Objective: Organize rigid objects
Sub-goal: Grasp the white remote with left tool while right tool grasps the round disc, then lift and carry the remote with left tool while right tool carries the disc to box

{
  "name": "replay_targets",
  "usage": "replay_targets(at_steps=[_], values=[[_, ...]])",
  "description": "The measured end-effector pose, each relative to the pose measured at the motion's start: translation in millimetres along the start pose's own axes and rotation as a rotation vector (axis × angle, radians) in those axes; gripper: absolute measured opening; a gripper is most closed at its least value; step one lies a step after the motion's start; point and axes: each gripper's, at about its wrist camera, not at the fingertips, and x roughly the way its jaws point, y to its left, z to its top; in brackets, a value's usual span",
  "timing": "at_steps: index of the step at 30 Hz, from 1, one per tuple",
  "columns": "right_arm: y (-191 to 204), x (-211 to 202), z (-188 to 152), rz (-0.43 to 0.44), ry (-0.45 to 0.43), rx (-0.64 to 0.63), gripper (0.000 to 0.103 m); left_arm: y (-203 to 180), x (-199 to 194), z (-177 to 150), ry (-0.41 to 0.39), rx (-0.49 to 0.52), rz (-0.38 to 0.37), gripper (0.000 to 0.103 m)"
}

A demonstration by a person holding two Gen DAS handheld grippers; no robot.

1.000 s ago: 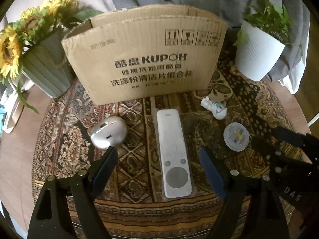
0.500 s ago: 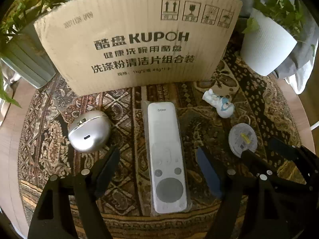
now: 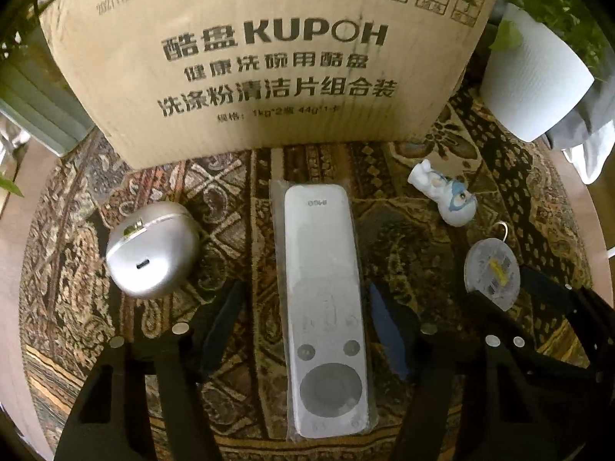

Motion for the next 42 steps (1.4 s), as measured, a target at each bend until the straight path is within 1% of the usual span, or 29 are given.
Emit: replay_targets(at_steps=[4, 6, 7, 9, 14, 19, 23, 31, 35, 42], values=[[3.1, 1.6, -0.6, -0.014, -0.016, -0.018, 0.064, -1.3, 2.1, 1.5, -0.011, 0.007, 0.0, 0.06], [4.6, 1.8, -0.7, -0.016, -0.023, -0.028, 0.061, -3.0, 2.9, 2.5, -0.02, 0.022, -0.01, 0.052], [5.9, 1.7, -1.1, -0.009, -0.026, -0.032, 0.052, -3.8, 2.5, 2.7, -0.023, 0.028, -0.018, 0.049], [7.1, 1.1, -1.3, 0.002, -0.025, -0.026, 0.052, -4.3, 0.7, 2.4, -0.03, 0.035, -0.033, 0.04], [5.6, -1.3, -1.5, 0.006, -0.024, -0.014, 0.052, 4.3, -4.7, 0.3, -0.045, 0.038, -0.078, 0.039], [7.8, -10.8, -1.9, -0.004, -0.056, -0.029, 0.052, 12.3, -11.7, -5.9, -0.058, 0.025, -0.141, 0.038], [9.2, -18.5, -2.3, 0.002, -0.077, -0.033, 0.052, 19.1, -25.6, -16.4, -0.082, 0.029, -0.136, 0.038], [17.0, -37.2, 4.6, 0.01, -0.113, -0.028, 0.052, 33.5, -49.9, -17.1, -0.135, 0.015, -0.132, 0.038], [22.4, -50.2, 7.1, 0.01, -0.143, -0.035, 0.052, 35.8, -64.5, -15.0, -0.175, 0.016, -0.123, 0.038], [30.6, -77.4, 15.4, 0.016, -0.217, -0.041, 0.052, 40.3, -96.4, -7.0, -0.278, 0.01, -0.115, 0.038]])
